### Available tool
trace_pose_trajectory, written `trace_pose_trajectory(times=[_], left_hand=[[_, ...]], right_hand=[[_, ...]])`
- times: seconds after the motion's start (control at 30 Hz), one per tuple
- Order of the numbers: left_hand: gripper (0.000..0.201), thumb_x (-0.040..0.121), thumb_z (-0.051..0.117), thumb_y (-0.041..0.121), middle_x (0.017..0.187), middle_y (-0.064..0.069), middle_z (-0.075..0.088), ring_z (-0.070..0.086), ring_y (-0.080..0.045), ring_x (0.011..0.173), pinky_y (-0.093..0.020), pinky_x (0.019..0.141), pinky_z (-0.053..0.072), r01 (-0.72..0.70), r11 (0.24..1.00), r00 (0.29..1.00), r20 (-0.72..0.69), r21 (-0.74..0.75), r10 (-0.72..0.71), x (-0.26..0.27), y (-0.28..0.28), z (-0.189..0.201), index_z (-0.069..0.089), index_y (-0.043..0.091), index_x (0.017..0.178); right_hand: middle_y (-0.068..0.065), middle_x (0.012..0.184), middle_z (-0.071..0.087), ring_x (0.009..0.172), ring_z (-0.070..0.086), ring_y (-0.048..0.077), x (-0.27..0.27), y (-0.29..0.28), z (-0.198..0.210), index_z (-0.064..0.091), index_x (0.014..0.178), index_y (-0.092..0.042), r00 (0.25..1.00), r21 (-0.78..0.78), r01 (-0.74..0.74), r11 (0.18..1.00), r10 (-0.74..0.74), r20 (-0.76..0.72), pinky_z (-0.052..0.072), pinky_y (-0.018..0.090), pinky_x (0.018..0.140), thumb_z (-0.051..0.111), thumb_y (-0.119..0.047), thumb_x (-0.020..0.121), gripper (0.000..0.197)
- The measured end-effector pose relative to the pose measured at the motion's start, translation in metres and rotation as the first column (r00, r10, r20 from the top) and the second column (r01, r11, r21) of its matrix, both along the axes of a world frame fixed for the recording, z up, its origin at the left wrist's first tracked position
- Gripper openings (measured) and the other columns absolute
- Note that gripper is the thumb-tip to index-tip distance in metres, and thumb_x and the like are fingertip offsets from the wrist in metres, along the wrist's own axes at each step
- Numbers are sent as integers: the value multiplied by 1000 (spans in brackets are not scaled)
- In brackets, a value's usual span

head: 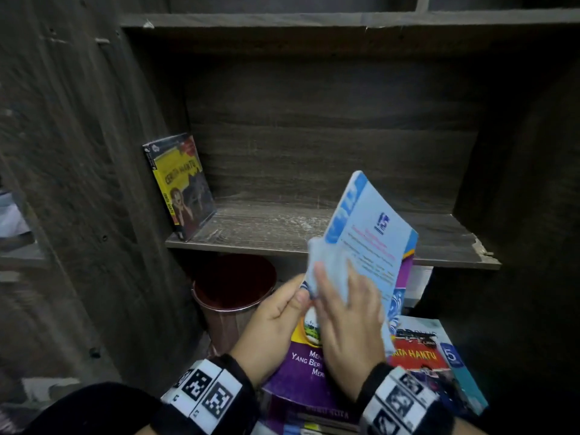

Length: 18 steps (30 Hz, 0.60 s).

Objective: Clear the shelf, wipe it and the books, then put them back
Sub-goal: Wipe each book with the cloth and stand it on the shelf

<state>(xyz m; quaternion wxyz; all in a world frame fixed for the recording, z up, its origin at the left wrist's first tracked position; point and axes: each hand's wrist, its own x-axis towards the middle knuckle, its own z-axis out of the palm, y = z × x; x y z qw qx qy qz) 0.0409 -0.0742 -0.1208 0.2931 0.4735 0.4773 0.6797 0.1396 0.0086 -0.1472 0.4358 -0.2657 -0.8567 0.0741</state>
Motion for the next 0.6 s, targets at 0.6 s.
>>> trace_pose_trajectory(times=[0.6], left_hand=[[34,95,45,26,119,-1,69,62,-19,115,-26,97,48,-202,974,976,103,104,192,-5,8,11,58,16,125]], right_hand=[[1,158,19,137,24,25,0,-20,-10,17,148,-47,977,-106,-127,986,143,161,20,39,105,10,-51,101,47]])
